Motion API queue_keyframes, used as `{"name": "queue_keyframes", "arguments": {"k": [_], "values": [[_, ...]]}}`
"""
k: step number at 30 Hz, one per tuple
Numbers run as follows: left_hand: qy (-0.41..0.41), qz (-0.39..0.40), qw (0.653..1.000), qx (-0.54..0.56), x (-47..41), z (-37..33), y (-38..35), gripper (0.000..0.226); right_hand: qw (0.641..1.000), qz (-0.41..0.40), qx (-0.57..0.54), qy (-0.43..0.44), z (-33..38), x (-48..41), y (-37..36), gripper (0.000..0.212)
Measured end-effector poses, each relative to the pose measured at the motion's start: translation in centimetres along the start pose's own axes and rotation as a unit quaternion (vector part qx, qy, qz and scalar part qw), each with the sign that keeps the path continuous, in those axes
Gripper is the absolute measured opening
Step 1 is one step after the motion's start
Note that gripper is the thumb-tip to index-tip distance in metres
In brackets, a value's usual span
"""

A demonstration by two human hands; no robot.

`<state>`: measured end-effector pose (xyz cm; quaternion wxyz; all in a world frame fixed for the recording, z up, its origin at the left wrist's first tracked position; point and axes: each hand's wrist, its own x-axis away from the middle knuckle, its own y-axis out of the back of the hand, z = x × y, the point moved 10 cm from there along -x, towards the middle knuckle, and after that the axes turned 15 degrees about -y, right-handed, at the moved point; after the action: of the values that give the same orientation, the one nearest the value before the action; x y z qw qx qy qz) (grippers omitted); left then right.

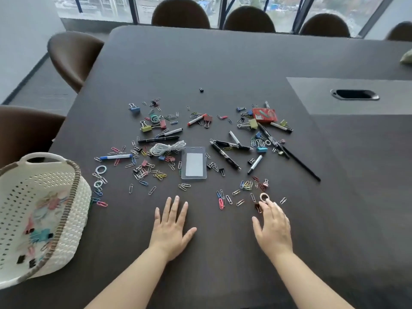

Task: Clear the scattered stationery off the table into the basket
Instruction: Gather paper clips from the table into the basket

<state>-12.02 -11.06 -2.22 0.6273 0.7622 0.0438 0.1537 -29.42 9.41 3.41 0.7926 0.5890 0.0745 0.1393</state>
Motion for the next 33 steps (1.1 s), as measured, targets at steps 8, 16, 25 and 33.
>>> {"name": "queue_keyframes", "arguments": {"k": [8, 16, 25, 33], "values": [[-0.128, 0.034, 0.991, 0.014, -6.8, -9.5, 0.1, 0.091, 0.989, 0.103, 0.063, -0.081, -6.4, 3.0, -2.6, 0.096], [-0.172, 0.02, 0.984, -0.036, -9.7, -11.2, 0.2, 0.076, 0.985, 0.098, 0.13, -0.055, -5.3, -0.5, -4.8, 0.095], [-0.099, -0.022, 0.994, 0.028, -15.1, -10.2, 1.8, 0.074, 0.986, 0.112, 0.105, 0.064, -0.7, -10.6, -4.5, 0.102], [0.05, -0.047, 0.997, 0.026, -17.5, -6.5, 2.7, 0.086, 0.992, 0.087, 0.055, 0.078, 0.4, -16.6, -3.9, 0.097]]}}
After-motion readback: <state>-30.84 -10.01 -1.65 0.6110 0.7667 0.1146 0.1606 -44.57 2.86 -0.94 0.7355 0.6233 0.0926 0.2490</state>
